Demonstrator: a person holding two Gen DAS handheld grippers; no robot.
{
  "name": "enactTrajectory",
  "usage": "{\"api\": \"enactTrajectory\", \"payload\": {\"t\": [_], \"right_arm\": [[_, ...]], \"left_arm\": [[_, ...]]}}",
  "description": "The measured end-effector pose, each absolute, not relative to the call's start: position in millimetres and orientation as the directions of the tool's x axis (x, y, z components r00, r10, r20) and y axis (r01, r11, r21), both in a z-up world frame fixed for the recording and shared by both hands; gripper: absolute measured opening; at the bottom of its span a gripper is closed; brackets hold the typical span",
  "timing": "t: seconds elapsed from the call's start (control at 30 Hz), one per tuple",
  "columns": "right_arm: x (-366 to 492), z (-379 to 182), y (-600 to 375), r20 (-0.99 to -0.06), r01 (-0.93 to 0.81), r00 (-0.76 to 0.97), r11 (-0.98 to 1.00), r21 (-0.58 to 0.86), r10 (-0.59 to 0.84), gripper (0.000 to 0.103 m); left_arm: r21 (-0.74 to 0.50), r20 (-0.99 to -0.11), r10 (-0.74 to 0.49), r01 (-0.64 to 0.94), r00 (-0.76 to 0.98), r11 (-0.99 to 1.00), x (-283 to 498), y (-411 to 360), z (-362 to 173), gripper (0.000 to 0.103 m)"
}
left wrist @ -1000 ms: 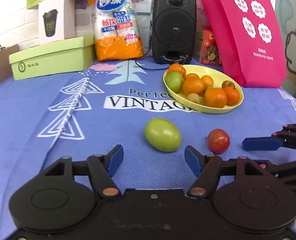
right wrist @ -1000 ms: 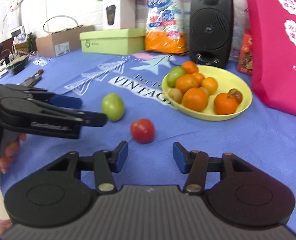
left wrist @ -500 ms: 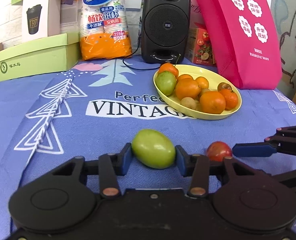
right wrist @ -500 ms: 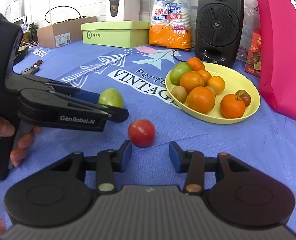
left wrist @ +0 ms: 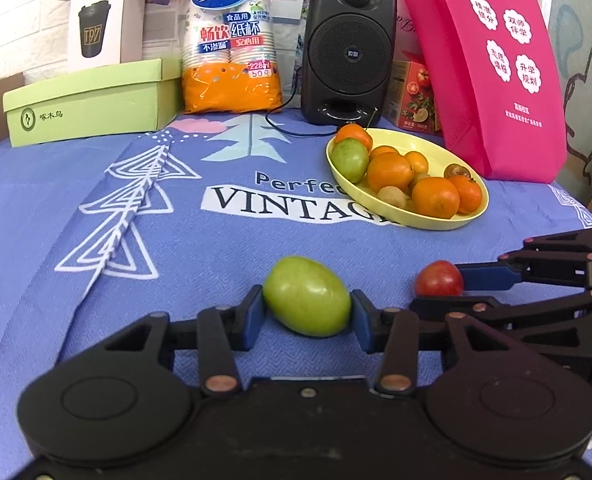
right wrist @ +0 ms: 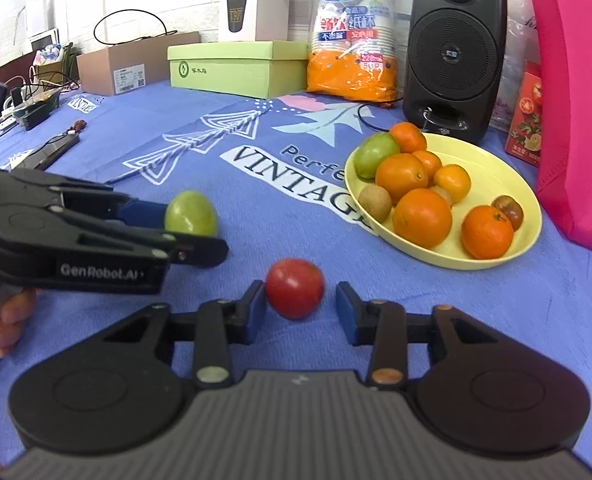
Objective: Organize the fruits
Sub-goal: 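Grasp the green pear with the left gripper while the right gripper grasps the red plum, then carry the pear and plum onto the yellow plate and open both grippers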
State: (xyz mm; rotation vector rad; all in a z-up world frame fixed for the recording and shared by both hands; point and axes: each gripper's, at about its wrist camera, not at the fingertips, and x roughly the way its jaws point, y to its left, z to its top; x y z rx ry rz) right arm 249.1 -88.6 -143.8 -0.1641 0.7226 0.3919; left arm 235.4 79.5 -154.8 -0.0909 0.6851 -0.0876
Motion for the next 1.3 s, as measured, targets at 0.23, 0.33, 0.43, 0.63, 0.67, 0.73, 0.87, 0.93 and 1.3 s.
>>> {"api": "enactTrajectory", "payload": {"t": [0.23,0.33,0.43,0.63,0.67,0.73,0.87,0.93,1.3], "right_arm": [[244.9,-141.9,-93.8,-0.668,-0.378,0.685,0.926,0.016,0.292,0.031],[235.1,-140.1,-99.0,-0.660,-0.360,0.693,0.932,0.031,0.290,0.031],[223.7,-137.9,-105.1,-0.655,-0.346,0.699,0.937,0.041,0.287,0.031],[204.5,-134.8,-117.6,-0.648,-0.312,0.712,0.949,0.052,0.270,0.031],[201.6,-134.1,-118.9,-0.648,-0.310,0.713,0.949,0.051,0.268,0.031],[196.0,-132.7,-121.3,-0.646,-0.306,0.716,0.951,0.049,0.265,0.031],[185.0,-129.2,-125.6,-0.641,-0.300,0.723,0.953,0.044,0.257,0.031],[179.8,-126.6,-128.0,-0.635,-0.296,0.729,0.954,0.044,0.255,0.031],[160.8,-110.2,-143.9,-0.602,-0.267,0.763,0.963,0.038,0.235,0.031]], "left_arm": [[-0.124,-0.625,-0.112,0.044,0.773,0.991,232.8,80.3,-154.8,0.045],[-0.143,-0.620,-0.124,0.044,0.774,0.989,228.1,80.8,-153.2,0.044],[-0.165,-0.616,-0.142,0.050,0.775,0.985,222.6,79.5,-151.7,0.044],[-0.175,-0.617,-0.167,0.073,0.769,0.982,211.5,74.2,-146.5,0.045],[-0.175,-0.616,-0.171,0.078,0.769,0.982,209.5,72.4,-145.5,0.045],[-0.169,-0.613,-0.178,0.093,0.770,0.981,205.4,68.9,-143.2,0.045],[-0.155,-0.606,-0.192,0.123,0.772,0.980,197.6,60.6,-137.2,0.045],[-0.155,-0.601,-0.202,0.135,0.773,0.979,194.0,58.0,-133.7,0.045],[-0.135,-0.584,-0.225,0.180,0.780,0.974,181.2,41.8,-114.2,0.045]]}}
